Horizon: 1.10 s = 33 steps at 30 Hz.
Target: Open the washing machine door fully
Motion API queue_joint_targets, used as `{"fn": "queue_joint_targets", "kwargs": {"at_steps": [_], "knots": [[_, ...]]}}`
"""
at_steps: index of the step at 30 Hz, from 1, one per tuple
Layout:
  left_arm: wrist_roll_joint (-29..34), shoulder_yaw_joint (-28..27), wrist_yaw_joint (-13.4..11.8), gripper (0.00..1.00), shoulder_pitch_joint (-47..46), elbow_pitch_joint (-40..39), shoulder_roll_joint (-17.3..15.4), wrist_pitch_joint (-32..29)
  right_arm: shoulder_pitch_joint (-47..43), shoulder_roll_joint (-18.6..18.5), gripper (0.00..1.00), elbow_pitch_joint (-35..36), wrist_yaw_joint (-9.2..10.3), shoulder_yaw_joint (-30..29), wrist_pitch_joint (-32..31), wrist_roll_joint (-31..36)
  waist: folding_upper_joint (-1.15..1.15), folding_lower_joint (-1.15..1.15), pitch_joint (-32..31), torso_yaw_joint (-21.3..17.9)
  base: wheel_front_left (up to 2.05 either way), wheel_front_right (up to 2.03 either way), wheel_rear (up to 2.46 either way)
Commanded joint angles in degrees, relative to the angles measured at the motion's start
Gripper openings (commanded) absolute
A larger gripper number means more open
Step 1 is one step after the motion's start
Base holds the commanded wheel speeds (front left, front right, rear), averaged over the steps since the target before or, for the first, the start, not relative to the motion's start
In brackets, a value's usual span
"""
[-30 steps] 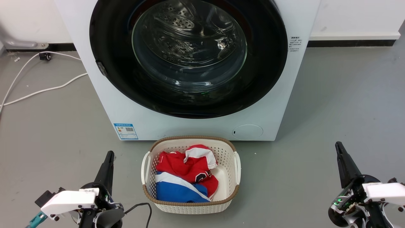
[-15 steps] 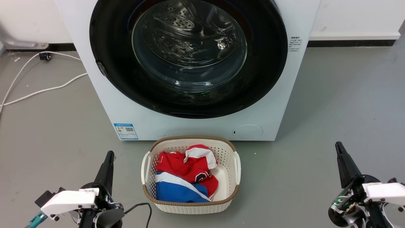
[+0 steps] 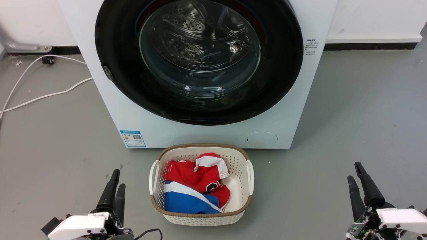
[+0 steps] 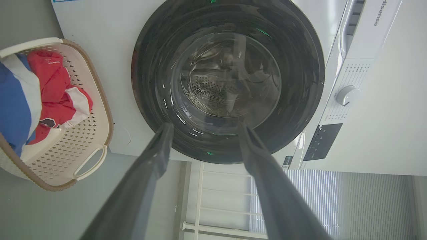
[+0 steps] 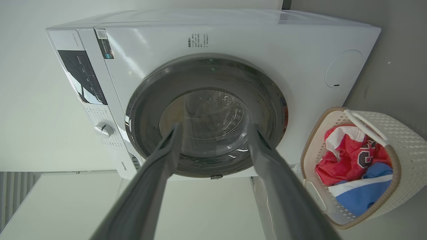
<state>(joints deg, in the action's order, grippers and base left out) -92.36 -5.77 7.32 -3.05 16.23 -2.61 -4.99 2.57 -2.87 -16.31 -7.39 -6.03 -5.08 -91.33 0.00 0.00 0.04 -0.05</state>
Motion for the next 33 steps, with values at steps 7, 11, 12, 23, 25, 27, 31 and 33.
{"fn": "queue_joint_targets", "kwargs": {"at_steps": [7,11,12,23,25,27,31,33], "knots": [[1.73,-0.17,0.04,1.0,0.79,-1.57,-0.15,2.32,-0.31,-0.06,1.0,1.77,-0.02,0.28,2.28,3.53,0.0,0.0,-0.21,-0.04,0.0,0.0,0.0],[4.97,-1.58,0.05,1.0,1.18,-1.17,-0.16,3.35,-0.56,-0.06,1.0,1.64,-0.02,0.03,3.32,6.34,0.0,0.0,-0.32,-0.05,0.0,0.0,0.0],[5.95,-1.87,0.05,1.0,1.25,-1.1,-0.16,3.6,-0.58,-0.06,1.0,1.71,-0.03,0.02,3.58,7.15,0.0,0.0,-0.34,-0.04,0.0,0.0,0.0],[13.94,-6.12,0.08,1.0,1.82,-2.48,-0.2,6.2,-0.88,-0.06,1.0,3.6,-0.04,0.65,6.19,20.29,0.0,0.0,-0.45,0.07,0.0,0.0,0.0],[15.44,-6.63,0.08,1.0,1.92,-2.99,-0.2,6.63,-0.92,-0.06,1.0,4.27,-0.04,0.73,6.65,23.5,0.0,0.0,-0.44,0.09,0.0,0.0,0.0],[17.54,-7.04,0.09,1.0,2.2,-3.8,-0.21,7.06,-0.96,-0.06,1.0,5.15,-0.05,0.9,7.07,26.58,0.0,0.0,-0.43,0.12,0.0,0.0,0.0],[22.65,-7.91,-1.29,1.0,2.64,-5.88,-0.22,7.91,-1.2,-0.06,1.0,6.77,-0.05,1.28,7.92,32.28,0.0,0.0,-0.4,0.16,0.0,0.0,0.0],[25.29,-7.71,-2.14,1.0,3.08,-7.19,-0.22,8.32,-1.32,-0.06,1.0,7.57,-0.06,1.57,8.32,35.2,0.0,0.0,-0.38,0.16,0.0,0.0,0.0]]}}
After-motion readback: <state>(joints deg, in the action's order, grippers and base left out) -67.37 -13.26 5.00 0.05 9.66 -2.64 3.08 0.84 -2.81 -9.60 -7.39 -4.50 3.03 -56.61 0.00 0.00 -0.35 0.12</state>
